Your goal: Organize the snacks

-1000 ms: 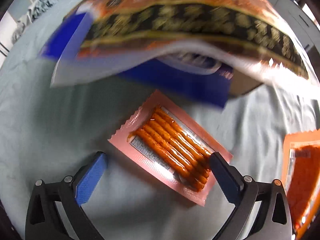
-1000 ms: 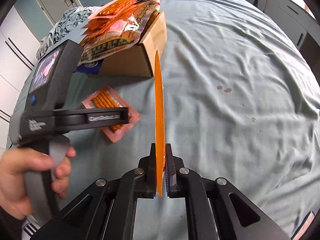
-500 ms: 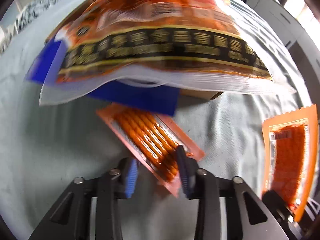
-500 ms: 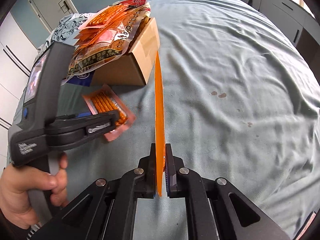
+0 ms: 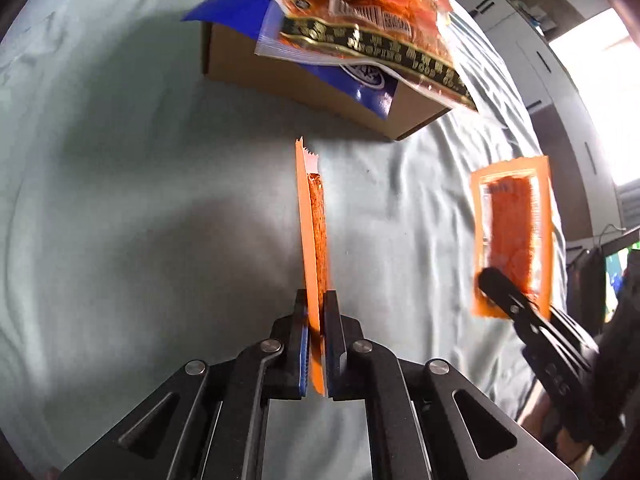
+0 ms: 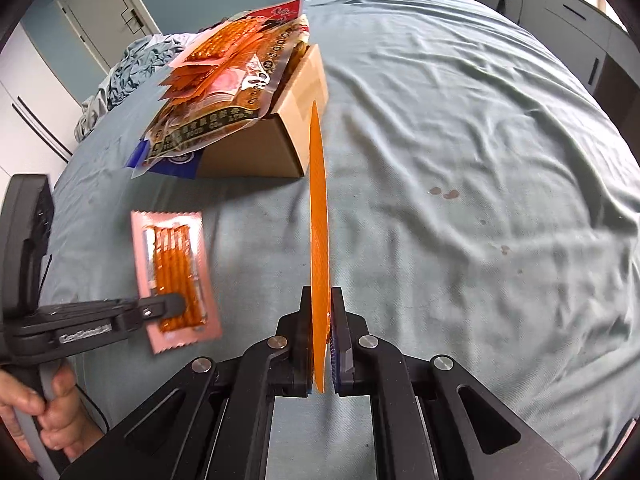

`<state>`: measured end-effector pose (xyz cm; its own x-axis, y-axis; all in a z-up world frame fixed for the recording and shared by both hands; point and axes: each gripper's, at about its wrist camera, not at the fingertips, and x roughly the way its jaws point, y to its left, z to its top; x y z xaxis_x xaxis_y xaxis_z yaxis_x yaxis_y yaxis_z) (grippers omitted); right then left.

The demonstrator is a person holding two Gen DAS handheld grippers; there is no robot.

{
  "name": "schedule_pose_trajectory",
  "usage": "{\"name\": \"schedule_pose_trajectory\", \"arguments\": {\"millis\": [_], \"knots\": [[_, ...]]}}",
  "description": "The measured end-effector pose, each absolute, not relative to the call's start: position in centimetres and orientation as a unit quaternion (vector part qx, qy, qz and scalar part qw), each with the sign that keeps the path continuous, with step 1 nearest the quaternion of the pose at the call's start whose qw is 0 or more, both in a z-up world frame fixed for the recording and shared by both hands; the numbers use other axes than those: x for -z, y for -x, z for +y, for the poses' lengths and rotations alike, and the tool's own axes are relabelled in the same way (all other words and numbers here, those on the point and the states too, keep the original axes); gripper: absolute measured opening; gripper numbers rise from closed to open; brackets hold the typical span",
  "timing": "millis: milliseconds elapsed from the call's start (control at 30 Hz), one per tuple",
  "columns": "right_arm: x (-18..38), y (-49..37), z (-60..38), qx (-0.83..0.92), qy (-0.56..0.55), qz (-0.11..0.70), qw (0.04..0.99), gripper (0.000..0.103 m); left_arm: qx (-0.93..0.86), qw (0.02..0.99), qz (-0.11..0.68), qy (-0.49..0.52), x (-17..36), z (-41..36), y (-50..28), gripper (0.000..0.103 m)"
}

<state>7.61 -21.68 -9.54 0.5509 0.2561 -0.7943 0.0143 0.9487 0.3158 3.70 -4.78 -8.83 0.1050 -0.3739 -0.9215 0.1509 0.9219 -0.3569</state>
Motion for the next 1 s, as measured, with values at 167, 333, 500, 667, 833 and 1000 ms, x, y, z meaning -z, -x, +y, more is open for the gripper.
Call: {"name": "schedule_pose_trajectory", "arguments": {"millis": [167,333,500,667,833,1000], "knots": [[9.5,-7.5,-22.7,-0.059,-0.165,0.465,0.868,0.005,0.206,0.756,0.616,0.081,5.3,-5.3,-4.1,0.005],[9.3,-7.5,-23.2,-0.061,-0.182,0.458,0.868,0.005,0.24,0.785,0.559,0.116,-1.3,-3.9,-6.3,0.005],[9.6,-7.6,-22.9,-0.064,-0.177,0.46,0.868,0.005,0.233,0.808,0.519,0.155,-6.3,-3.7,-13.4,0.005],[9.9,-8.2,-23.1,-0.07,-0.186,0.463,0.864,0.005,0.241,0.769,0.559,0.193,-5.2,-4.7,-20.9,0.005],[10.4,-8.7,-22.8,-0.078,-0.184,0.467,0.862,0.005,0.215,0.761,0.587,0.174,-3.1,-6.9,-24.7,0.005],[10.7,-9.0,-23.2,-0.075,-0.192,0.465,0.861,0.005,0.175,0.75,0.616,0.168,-0.6,-6.2,-25.1,0.029]]}}
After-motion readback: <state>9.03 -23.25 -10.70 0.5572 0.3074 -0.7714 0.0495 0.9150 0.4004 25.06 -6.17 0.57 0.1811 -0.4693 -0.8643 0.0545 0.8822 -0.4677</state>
